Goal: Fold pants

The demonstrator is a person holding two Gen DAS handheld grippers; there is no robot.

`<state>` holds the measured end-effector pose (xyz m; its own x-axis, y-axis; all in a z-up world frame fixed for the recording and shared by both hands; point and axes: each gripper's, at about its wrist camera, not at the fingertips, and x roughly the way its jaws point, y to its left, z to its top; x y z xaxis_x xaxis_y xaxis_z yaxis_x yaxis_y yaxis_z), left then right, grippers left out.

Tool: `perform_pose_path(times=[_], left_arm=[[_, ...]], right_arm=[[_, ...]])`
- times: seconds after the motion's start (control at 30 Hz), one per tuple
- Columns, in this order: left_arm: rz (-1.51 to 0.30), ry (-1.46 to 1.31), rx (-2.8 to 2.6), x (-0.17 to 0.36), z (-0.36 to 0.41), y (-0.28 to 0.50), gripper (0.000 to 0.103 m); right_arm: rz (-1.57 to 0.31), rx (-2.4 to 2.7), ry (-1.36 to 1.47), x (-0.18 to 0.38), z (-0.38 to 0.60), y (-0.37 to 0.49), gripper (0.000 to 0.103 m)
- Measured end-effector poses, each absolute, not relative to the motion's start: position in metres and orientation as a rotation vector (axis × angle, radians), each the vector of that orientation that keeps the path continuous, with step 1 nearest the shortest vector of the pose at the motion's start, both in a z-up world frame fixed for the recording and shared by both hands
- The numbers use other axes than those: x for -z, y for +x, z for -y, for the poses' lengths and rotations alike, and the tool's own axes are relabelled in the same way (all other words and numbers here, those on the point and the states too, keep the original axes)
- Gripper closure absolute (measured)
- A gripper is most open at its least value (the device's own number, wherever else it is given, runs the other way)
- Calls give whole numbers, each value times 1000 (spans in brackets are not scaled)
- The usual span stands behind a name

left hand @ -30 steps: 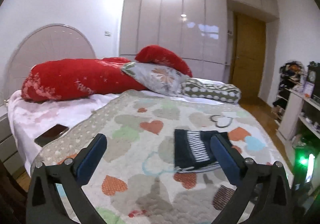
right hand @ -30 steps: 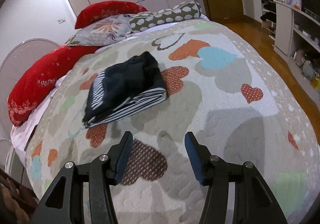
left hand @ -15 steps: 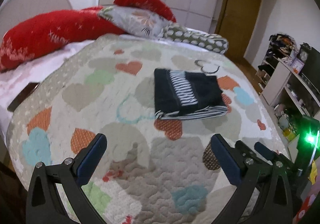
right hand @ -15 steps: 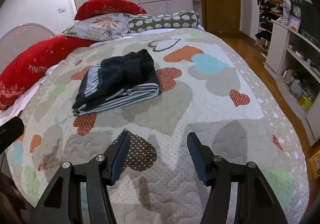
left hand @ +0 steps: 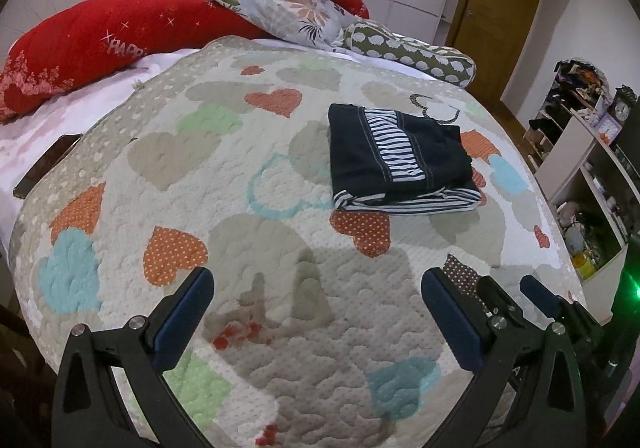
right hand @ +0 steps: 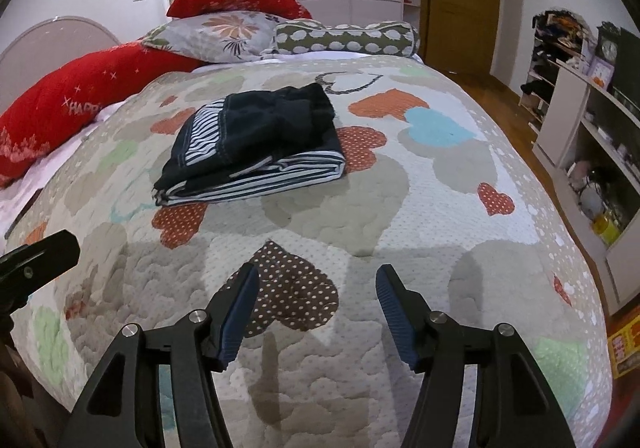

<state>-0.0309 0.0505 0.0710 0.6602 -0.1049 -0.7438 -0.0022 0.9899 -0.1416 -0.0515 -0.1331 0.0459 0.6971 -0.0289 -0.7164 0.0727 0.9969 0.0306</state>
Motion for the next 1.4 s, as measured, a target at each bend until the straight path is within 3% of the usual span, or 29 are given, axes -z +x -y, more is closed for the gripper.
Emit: perform_pose_path(times=[1.4], left_arm=[[-909,-108,67,-58,-45,-30,0]], right_arm=[[-801,63,46,-44,129,-53,34]])
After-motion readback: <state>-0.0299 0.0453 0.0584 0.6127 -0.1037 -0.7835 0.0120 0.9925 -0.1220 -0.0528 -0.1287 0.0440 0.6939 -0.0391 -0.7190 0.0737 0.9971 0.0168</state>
